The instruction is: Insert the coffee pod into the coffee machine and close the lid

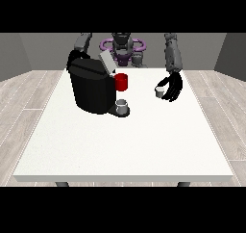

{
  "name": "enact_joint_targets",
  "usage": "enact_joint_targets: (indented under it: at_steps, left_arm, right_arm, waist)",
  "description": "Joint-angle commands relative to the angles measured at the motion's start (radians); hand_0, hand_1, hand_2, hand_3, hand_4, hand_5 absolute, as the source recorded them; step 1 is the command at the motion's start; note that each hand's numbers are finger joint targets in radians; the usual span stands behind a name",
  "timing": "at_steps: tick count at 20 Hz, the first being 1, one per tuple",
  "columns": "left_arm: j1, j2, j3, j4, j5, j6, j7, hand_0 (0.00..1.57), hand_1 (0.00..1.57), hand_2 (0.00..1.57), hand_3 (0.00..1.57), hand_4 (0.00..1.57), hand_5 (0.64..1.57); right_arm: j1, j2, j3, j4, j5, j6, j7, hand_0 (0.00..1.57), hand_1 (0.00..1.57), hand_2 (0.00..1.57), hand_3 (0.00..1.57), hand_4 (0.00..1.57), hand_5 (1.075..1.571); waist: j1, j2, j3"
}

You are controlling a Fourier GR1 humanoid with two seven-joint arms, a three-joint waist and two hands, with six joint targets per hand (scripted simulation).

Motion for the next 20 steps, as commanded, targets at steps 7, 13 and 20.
enact_joint_targets:
  at_steps: [7, 13, 20]
  left_arm:
    - [-0.015, 0.043, -0.025, 0.098, -0.102, 0.062, -0.038, 0.9, 0.9, 1.01, 0.78, 0.31, 1.571]
    - [-0.051, 0.029, -0.028, 0.074, -0.115, 0.053, -0.088, 1.27, 1.27, 1.4, 1.36, 0.51, 1.571]
    - [-0.158, -0.002, -0.064, -0.02, -0.11, -0.108, -0.051, 1.39, 1.39, 1.41, 1.35, 0.58, 1.571]
  right_arm:
    - [0.039, 0.011, 0.037, -0.053, 0.002, 0.003, 0.028, 0.0, 0.0, 0.0, 0.0, 0.41, 1.571]
    - [0.018, -0.029, -0.051, 0.028, -0.067, 0.045, -0.024, 0.0, 0.0, 0.0, 0.0, 0.44, 1.571]
    - [-0.011, 0.012, -0.061, 0.183, -0.05, 0.011, -0.104, 0.0, 0.0, 0.0, 0.0, 0.47, 1.571]
  waist:
    - [-0.03, -0.003, -0.0022]
    - [-0.006, -0.003, -0.0018]
    - [0.064, -0.08, -0.0009]
